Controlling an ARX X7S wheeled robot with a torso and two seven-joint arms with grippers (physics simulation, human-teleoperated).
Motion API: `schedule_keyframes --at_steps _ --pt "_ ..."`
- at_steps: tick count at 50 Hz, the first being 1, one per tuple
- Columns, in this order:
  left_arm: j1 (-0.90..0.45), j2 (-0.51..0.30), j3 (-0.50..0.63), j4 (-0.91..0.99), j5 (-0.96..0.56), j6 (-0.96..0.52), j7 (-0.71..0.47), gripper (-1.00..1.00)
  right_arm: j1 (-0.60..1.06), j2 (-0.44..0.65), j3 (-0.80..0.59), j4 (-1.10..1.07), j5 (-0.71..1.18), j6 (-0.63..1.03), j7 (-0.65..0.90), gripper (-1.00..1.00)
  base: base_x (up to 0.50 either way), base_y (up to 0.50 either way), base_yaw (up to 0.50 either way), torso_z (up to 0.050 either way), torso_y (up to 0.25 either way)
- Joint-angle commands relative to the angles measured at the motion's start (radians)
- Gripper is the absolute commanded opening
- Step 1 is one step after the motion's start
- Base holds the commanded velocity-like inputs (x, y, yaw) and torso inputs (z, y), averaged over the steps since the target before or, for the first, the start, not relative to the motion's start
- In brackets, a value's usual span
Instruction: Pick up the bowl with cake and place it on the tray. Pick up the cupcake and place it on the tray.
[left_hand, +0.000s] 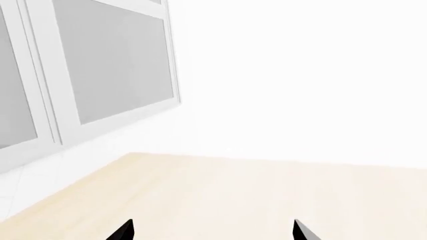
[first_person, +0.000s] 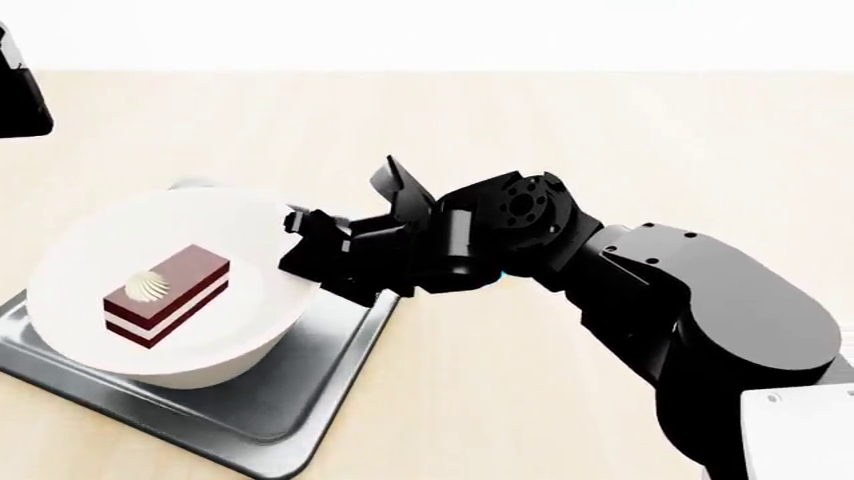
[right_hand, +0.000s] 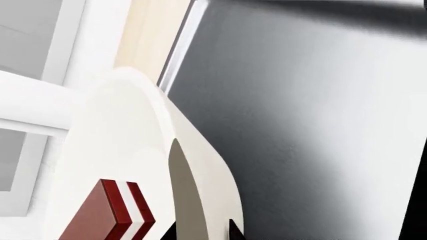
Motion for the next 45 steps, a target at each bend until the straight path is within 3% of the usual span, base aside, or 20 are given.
schedule_keyframes --at_steps 1,19,20,29,38,45 --pt "-0.001 -0.007 0.002 0.003 -0.004 0.005 0.0 1.0 -0.003 0.0 0.078 -0.002 0.036 -0.002 -0.024 -1.0 0.0 0.0 0.0 0.01 0.0" --pt "-0.011 -0.015 0.007 0.004 -0.01 0.009 -0.001 1.0 -0.014 0.0 0.08 -0.017 0.006 0.009 -0.019 -1.0 0.0 0.0 0.0 0.0 0.0" --pt "-0.011 -0.016 0.006 0.004 -0.011 0.009 -0.001 1.0 -0.012 0.0 0.08 -0.015 0.006 0.012 -0.02 1.0 0.0 0.0 0.0 0.0 0.0" --pt "-0.022 -0.018 0.014 0.005 -0.022 0.008 -0.012 1.0 0.077 0.0 0.057 0.025 -0.056 0.059 0.065 1.0 0.0 0.0 0.0 0.0 0.0" --pt "-0.056 0.006 0.036 -0.024 -0.001 -0.012 0.0 1.0 0.587 0.0 0.003 0.12 -0.268 0.382 0.311 1.0 0.0 0.0 0.0 0.0 0.001" --pt "-0.082 0.024 0.054 -0.039 0.005 -0.027 0.004 1.0 0.767 0.0 -0.028 0.174 -0.402 0.524 0.328 1.0 0.0 0.0 0.0 0.0 0.0"
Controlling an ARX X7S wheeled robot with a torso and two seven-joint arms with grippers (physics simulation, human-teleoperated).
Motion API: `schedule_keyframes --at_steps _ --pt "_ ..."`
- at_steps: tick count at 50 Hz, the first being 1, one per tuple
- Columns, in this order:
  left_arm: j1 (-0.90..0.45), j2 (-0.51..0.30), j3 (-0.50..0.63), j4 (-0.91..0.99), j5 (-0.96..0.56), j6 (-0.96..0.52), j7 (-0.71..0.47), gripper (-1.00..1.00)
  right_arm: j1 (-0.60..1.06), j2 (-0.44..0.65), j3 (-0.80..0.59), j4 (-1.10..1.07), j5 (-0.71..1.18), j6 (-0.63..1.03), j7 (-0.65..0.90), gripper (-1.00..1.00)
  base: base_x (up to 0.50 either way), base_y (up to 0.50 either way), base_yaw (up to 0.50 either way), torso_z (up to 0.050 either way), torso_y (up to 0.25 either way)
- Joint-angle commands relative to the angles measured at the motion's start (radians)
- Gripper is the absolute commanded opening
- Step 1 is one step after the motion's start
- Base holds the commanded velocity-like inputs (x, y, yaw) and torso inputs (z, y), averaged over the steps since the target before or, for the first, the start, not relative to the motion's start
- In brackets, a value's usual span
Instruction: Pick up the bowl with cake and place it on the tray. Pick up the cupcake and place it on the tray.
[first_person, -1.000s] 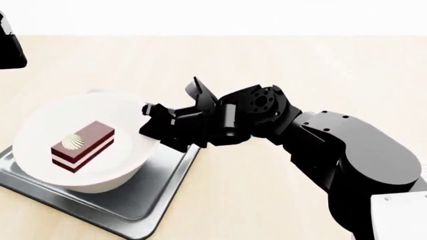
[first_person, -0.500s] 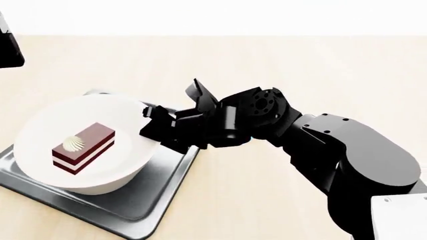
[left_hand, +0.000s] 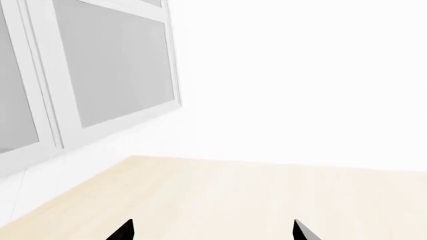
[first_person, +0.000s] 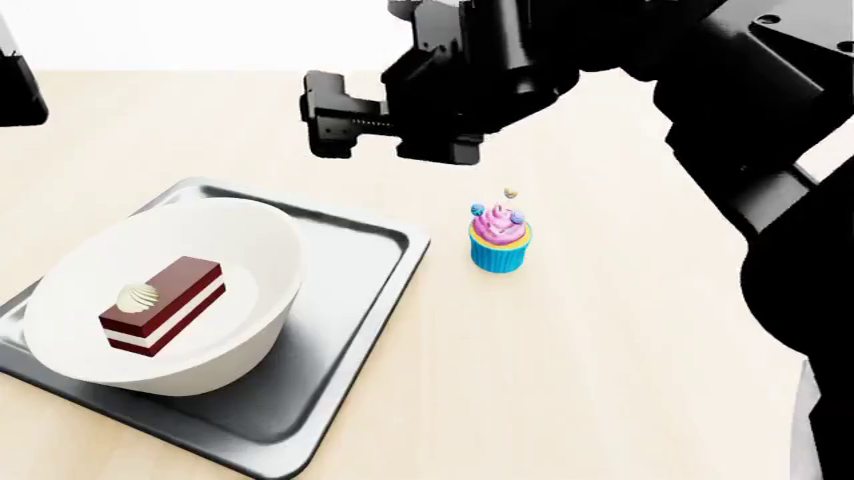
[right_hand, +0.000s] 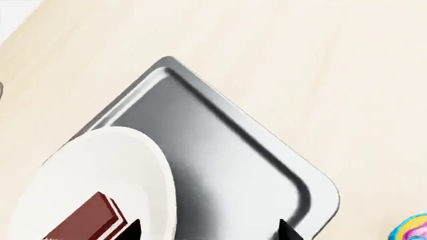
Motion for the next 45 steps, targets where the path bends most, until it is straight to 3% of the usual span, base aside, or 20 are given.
schedule_keyframes --at_steps 1,10,27,37,45 --pt "-0.03 0.016 0.019 -0.018 0.009 -0.016 0.007 1.0 0.318 0.0 -0.05 0.089 -0.203 0.233 0.09 1.0 0.0 0.0 0.0 0.0 0.0" --pt "-0.029 0.009 0.018 -0.008 0.002 -0.008 0.0 1.0 0.268 0.001 -0.103 0.127 -0.345 0.258 0.022 1.0 0.0 0.0 0.0 0.0 0.0" --pt "-0.011 -0.004 0.015 -0.005 0.023 0.005 0.026 1.0 0.056 0.001 -0.11 0.204 -0.426 0.127 0.027 1.0 0.0 0.0 0.0 0.0 0.0" --pt "-0.013 0.007 0.025 -0.01 0.037 0.003 0.035 1.0 -0.015 0.009 -0.142 0.216 -0.393 0.066 0.017 1.0 0.0 0.0 0.0 0.0 0.0" --pt "-0.023 0.002 0.028 -0.006 0.018 0.005 0.015 1.0 0.001 0.073 -0.093 0.064 -0.333 0.099 0.086 1.0 0.0 0.0 0.0 0.0 0.0"
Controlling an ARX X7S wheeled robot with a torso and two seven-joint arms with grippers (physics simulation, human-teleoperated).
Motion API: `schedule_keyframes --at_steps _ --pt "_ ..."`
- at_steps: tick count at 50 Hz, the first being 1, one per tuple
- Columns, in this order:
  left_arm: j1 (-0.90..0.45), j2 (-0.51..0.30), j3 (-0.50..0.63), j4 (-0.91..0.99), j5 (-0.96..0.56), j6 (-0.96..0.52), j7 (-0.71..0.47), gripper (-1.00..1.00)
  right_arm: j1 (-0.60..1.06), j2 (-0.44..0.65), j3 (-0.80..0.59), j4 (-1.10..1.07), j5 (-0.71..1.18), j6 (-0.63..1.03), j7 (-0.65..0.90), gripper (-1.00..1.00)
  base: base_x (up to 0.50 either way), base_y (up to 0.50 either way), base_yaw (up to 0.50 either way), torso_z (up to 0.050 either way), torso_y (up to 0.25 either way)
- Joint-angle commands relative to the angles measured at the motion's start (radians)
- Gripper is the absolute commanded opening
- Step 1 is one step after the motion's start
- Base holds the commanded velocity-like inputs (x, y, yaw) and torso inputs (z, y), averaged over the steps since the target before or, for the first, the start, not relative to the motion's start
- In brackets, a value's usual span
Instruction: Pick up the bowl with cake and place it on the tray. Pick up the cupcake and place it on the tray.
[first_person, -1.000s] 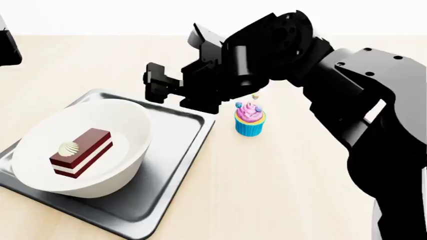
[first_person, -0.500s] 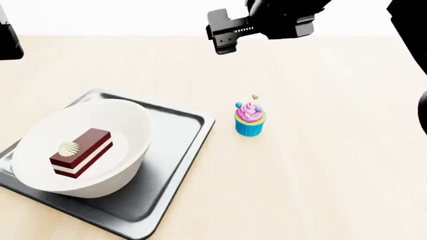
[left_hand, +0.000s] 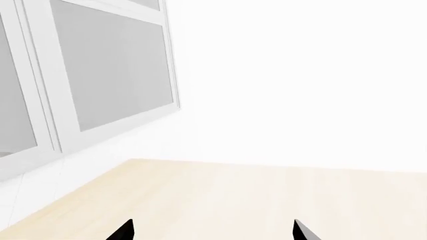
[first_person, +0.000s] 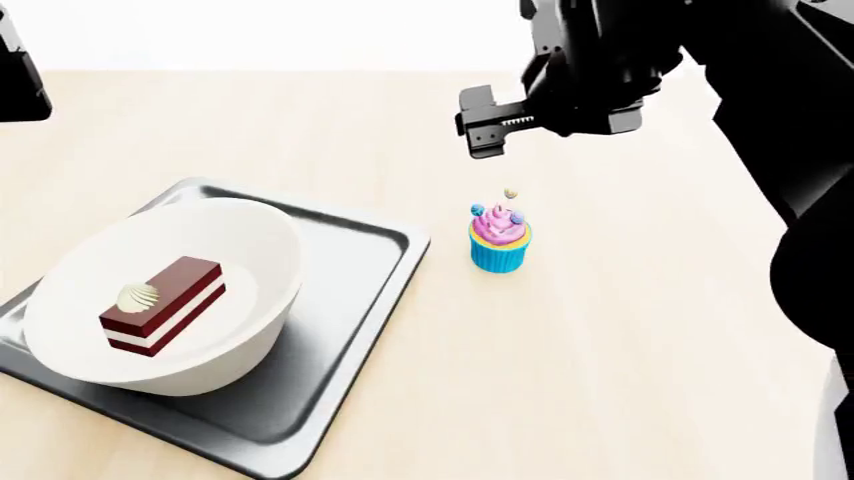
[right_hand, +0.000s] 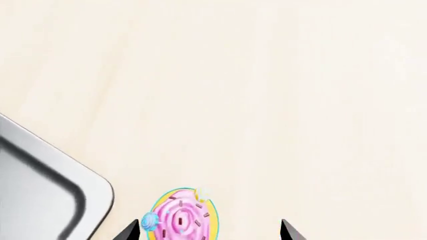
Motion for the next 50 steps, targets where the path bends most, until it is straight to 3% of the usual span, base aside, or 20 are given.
schedule_keyframes --at_steps 1,50 --pt "-0.009 0.0 0.007 0.001 -0.011 0.002 -0.013 1.0 -0.017 0.057 0.037 -0.12 0.055 0.0 0.061 1.0 0.0 0.0 0.0 0.0 0.0" --pt "-0.014 -0.006 0.024 0.013 -0.027 0.023 -0.029 1.0 -0.164 -0.001 -0.001 -0.024 -0.011 -0.033 -0.035 1.0 0.0 0.0 0.0 0.0 0.0"
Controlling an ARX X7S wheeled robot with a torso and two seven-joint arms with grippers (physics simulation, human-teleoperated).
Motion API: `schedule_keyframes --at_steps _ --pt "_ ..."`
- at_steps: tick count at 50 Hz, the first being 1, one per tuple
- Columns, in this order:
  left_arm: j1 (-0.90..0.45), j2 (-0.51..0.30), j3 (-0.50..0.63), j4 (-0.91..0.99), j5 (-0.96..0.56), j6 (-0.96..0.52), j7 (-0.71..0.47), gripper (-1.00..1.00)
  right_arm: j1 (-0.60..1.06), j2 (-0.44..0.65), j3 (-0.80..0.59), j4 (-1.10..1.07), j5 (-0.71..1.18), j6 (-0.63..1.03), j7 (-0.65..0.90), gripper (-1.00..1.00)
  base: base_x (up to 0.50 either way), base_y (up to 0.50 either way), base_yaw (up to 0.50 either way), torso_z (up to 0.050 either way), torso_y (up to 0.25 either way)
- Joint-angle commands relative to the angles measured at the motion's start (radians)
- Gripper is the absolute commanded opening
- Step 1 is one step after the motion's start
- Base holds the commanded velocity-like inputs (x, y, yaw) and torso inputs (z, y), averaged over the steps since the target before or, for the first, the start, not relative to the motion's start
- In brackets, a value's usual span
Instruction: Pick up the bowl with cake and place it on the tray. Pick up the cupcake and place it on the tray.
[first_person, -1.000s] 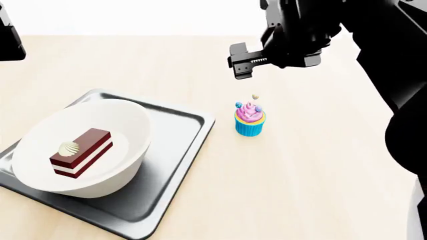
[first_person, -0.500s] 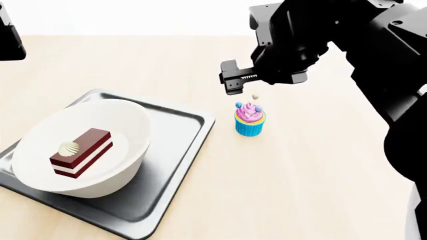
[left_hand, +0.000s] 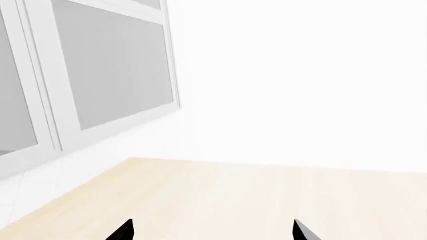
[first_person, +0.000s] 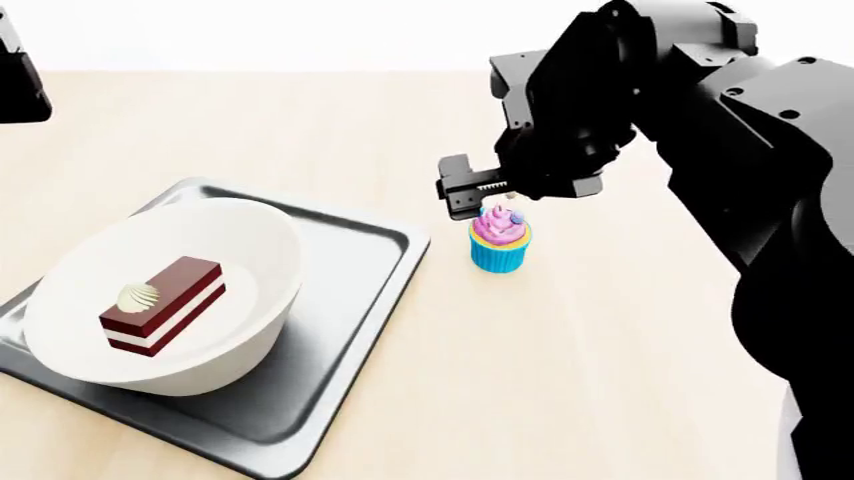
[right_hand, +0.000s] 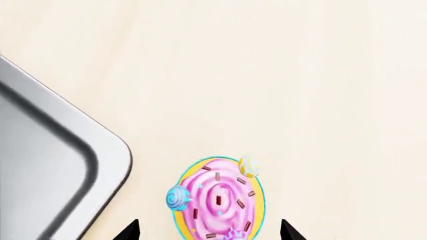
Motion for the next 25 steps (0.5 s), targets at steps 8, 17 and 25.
schedule_keyframes --at_steps 8,17,25 --pt "-0.01 0.002 0.01 0.006 -0.014 0.005 -0.017 1.0 -0.046 -0.014 -0.021 0.021 -0.033 -0.015 -0.019 1.0 0.0 0.0 0.0 0.0 0.0" --pt "-0.002 -0.006 0.009 0.01 -0.012 0.012 -0.011 1.0 -0.086 -0.027 -0.032 0.056 -0.062 -0.046 -0.04 1.0 0.0 0.0 0.0 0.0 0.0" --pt "0.002 -0.009 0.009 0.014 -0.012 0.019 -0.011 1.0 -0.112 -0.028 -0.019 0.06 -0.08 -0.053 -0.039 1.0 0.0 0.0 0.0 0.0 0.0"
